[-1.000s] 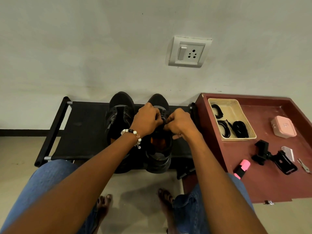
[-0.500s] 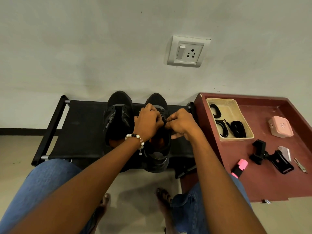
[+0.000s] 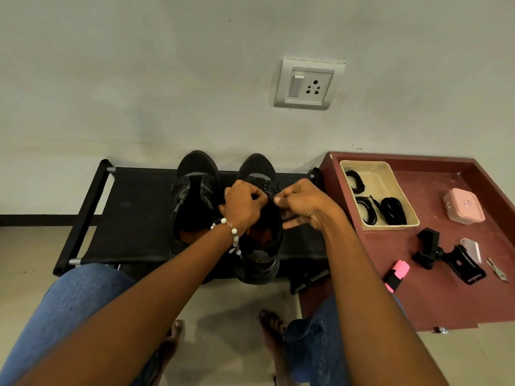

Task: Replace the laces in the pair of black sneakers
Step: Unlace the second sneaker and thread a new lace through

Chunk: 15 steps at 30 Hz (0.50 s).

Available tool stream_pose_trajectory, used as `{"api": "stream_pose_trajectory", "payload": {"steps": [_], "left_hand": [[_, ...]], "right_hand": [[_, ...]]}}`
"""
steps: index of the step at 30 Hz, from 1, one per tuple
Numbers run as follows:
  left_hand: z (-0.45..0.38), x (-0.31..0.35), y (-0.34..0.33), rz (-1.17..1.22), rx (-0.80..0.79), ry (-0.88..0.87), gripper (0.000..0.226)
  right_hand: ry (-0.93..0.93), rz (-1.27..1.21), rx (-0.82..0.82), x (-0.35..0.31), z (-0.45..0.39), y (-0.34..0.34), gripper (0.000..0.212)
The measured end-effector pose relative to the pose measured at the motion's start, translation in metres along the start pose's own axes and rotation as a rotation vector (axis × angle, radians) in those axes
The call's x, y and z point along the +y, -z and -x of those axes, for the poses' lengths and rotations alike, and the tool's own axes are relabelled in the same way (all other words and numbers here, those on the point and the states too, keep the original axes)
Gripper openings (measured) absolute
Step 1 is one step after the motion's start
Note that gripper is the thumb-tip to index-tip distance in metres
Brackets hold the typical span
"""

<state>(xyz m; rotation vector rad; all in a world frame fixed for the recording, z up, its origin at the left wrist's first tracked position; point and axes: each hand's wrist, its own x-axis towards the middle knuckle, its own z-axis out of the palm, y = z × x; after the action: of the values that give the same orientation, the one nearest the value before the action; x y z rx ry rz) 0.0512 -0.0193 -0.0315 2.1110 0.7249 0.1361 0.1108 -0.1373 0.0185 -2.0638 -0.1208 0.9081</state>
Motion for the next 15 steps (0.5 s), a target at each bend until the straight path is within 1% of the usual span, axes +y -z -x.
{"api": "stream_pose_trajectory", "payload": {"steps": [2, 5, 10, 15], "left_hand": [[0.002, 0.004, 0.0, -0.028, 0.01, 0.043, 0.013], [0.009, 0.01, -0.003, -0.091, 0.055, 0.065, 0.012], [0.011, 0.007, -0.008, 0.056, 0.072, 0.144, 0.012], [0.007, 0.006, -0.008, 0.099, 0.07, 0.178, 0.008]], "right_hand": [[-0.01, -0.017, 0.008, 0.001, -0.001, 0.0, 0.016], [-0.016, -0.018, 0.034, 0.002, -0.003, -0.001, 0.017], [-0.008, -0.036, 0.146, 0.006, -0.012, -0.006, 0.008], [-0.007, -0.027, 0.307, 0.01, -0.027, -0.016, 0.014]]}}
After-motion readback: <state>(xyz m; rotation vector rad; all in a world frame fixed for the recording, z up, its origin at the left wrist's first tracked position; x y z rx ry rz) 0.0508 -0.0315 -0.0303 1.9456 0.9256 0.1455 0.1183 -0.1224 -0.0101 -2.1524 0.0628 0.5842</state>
